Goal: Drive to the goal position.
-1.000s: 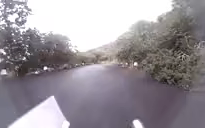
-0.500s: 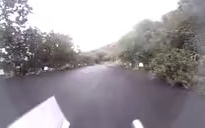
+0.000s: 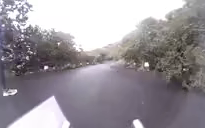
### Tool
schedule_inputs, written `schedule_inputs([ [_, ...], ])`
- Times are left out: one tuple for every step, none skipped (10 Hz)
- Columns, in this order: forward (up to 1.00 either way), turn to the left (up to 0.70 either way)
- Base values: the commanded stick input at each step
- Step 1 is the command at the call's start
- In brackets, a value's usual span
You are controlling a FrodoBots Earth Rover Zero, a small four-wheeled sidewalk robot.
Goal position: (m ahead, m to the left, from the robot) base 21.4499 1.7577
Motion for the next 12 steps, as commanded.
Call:
schedule_inputs([
  [1.00, -0.30],
  [1.00, -0.40],
  [1.00, -0.40],
  [1.00, -0.40],
  [1.00, -0.40],
  [1.00, -0.40],
  [1.00, -0.40],
  [1.00, -0.18],
  [1.00, 0.00],
  [1.00, 0.00],
  [1.00, 0.00],
  [1.00, 0.00],
])
